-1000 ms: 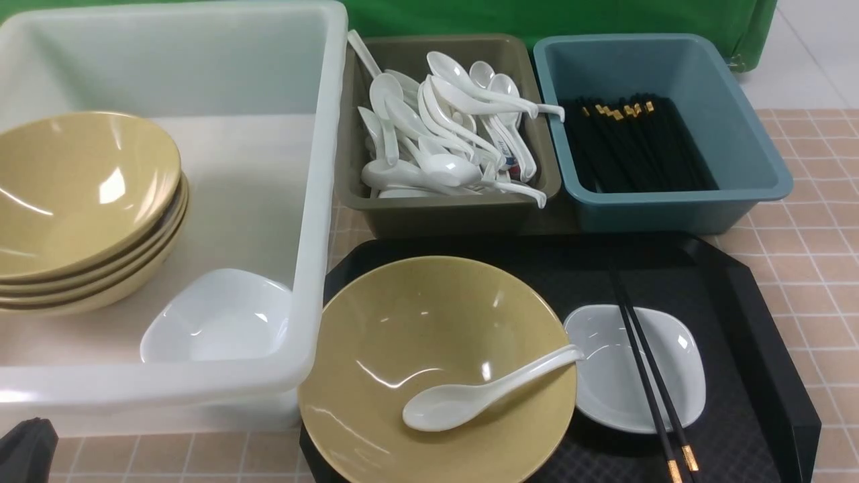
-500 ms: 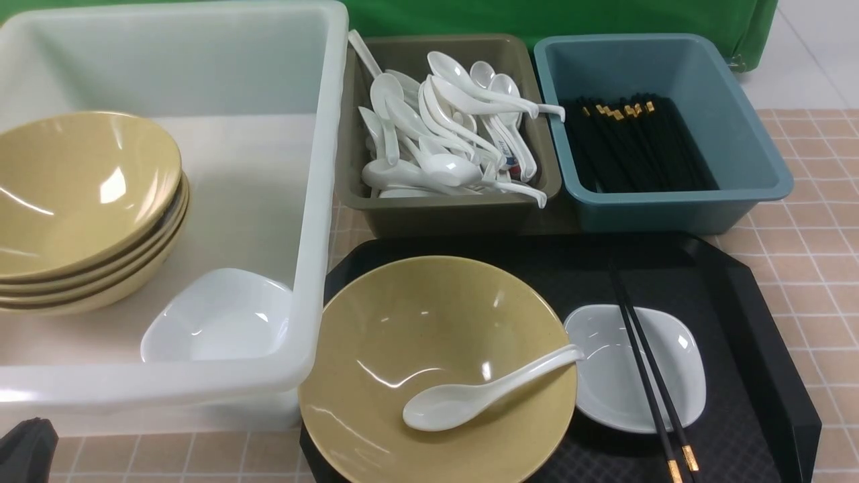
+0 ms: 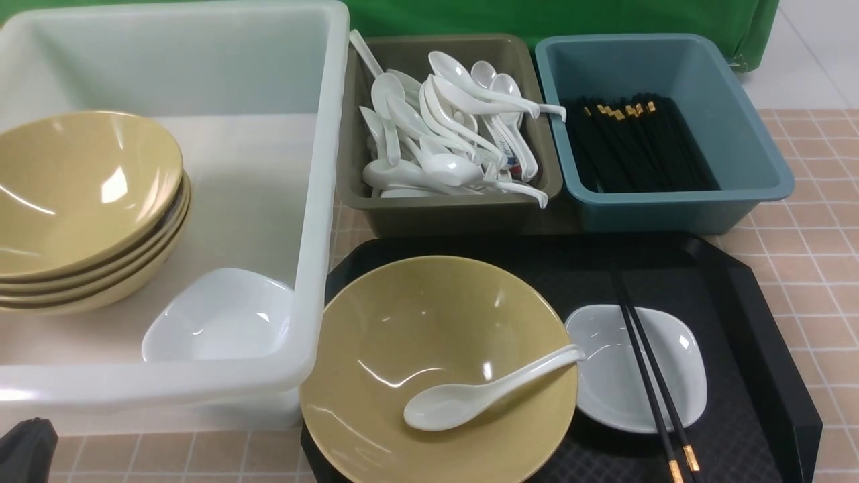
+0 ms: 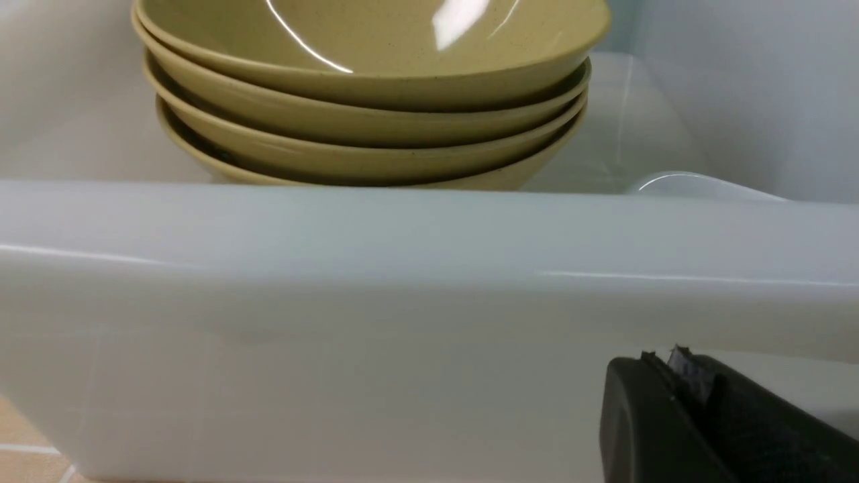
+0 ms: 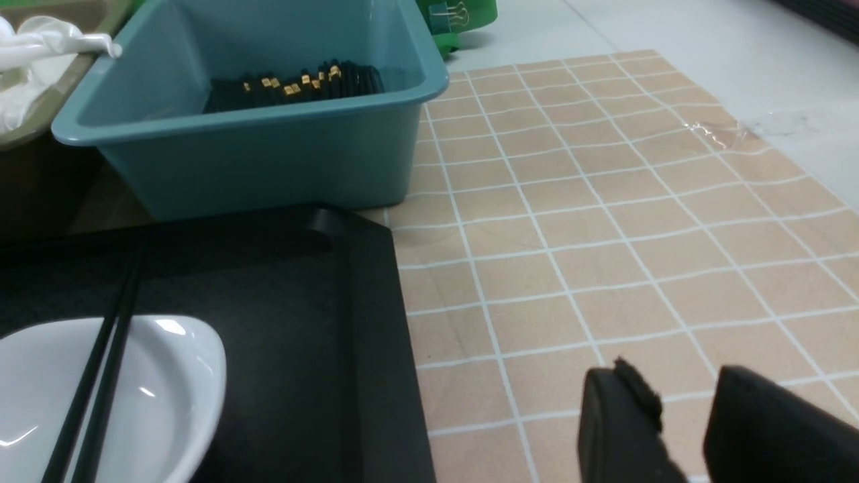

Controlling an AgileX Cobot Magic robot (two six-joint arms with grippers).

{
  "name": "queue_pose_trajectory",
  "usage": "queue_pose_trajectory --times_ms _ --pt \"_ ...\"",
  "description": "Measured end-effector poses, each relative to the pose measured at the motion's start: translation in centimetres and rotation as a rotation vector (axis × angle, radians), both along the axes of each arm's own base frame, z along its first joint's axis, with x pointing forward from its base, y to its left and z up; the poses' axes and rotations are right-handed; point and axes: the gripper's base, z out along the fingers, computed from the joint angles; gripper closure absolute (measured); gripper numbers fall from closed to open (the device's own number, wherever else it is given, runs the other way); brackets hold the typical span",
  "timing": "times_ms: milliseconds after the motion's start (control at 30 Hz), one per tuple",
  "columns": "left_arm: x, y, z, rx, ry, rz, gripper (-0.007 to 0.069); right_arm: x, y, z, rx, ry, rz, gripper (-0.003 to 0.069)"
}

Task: On brown table put chopsticks spoon bowls plates into blue grey white boxes.
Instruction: 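Move the grippers toward the tableware on the black tray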

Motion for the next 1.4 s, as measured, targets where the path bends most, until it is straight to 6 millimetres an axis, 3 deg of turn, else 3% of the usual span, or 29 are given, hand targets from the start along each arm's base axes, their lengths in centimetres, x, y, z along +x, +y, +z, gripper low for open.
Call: queue_pose_trajectory --times_ms 767,1100,1333,1400 --pt "0.0 0.1 0.1 0.039 -0.005 0.003 0.0621 0.0 0.0 0.0 0.013 -0.002 -0.003 0.042" --pt "0.1 -0.1 0.4 -0.048 -0.05 0.0 0.0621 0.0 0.0 0.0 0.013 -0.002 -0.003 0.042" --pt "0.2 -0.5 0.9 -0.279 -0.109 0.004 0.0621 0.0 0.0 0.0 0.061 -0.012 -0.014 0.042" --pt "0.2 -0.7 1.4 -0.599 -0.161 0.026 0.0621 0.0 0.1 0.1 0.27 -0.054 -0.058 0.042"
